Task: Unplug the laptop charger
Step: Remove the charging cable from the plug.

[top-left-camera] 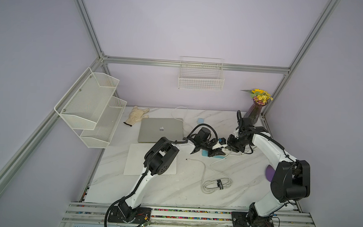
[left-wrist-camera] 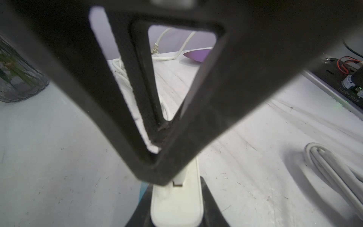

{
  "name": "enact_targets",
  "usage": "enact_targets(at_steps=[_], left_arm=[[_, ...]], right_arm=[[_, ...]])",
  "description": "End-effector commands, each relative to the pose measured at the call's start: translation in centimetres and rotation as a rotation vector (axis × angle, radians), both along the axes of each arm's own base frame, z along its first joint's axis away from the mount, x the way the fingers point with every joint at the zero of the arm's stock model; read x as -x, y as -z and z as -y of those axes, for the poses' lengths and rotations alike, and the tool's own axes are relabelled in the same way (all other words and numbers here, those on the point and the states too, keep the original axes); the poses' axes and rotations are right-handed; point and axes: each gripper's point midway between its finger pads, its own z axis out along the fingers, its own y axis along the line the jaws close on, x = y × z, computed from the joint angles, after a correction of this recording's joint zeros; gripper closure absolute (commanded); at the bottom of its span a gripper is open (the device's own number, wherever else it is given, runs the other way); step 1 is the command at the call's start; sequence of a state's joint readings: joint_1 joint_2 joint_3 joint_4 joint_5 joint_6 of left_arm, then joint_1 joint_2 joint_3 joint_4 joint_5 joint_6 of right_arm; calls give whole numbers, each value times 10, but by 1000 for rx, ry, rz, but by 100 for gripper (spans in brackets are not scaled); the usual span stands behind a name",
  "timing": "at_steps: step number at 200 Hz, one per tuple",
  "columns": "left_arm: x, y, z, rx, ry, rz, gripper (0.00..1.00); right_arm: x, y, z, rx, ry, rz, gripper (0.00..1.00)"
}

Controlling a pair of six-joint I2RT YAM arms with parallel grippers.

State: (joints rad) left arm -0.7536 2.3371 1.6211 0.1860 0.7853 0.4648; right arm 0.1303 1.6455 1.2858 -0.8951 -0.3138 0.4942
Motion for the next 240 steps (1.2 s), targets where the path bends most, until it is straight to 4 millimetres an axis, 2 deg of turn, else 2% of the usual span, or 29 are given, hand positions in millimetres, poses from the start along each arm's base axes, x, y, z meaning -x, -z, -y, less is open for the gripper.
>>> enact_targets(at_steps=[1, 15, 32, 54, 74, 81, 92, 102, 132, 159, 216, 240], left_arm=[[9, -13, 10, -5, -17, 46, 100], [10, -14, 9, 1, -17, 47, 100], [10, -14, 9, 2, -18, 48, 100], [9, -15, 8, 5, -13, 44, 100], [10, -15, 8, 5, -9, 44, 100], [10, -15, 8, 6, -8, 45, 100], [10, -15, 8, 4, -6, 41, 100], [10, -14, 8, 3, -6, 41, 100], [12, -14, 9, 1, 5, 39, 100], [12, -14, 9, -1, 8, 39, 100], [13, -13, 9, -6, 19, 33, 100], [12, -13, 10, -12, 20, 31, 100]], right_arm=[[-2, -7, -28, -144, -27, 9, 74], [-1, -2, -34, -176, -33, 1, 73], [-1, 1, -26, -125, -19, 5, 84], [-1, 2, -17, -63, -28, 2, 86], [-1, 6, -16, -52, -36, -11, 93], [-2, 6, -15, -42, -35, -13, 89], [-4, 5, -13, -34, -32, -14, 75], [-6, 3, -14, -33, -33, -5, 73], [-10, 1, -14, -14, -46, -12, 91], [-12, 2, -19, 1, -67, -21, 100], [-19, -16, -25, 49, -123, 9, 100], [-11, -9, -22, 164, -203, -57, 100]])
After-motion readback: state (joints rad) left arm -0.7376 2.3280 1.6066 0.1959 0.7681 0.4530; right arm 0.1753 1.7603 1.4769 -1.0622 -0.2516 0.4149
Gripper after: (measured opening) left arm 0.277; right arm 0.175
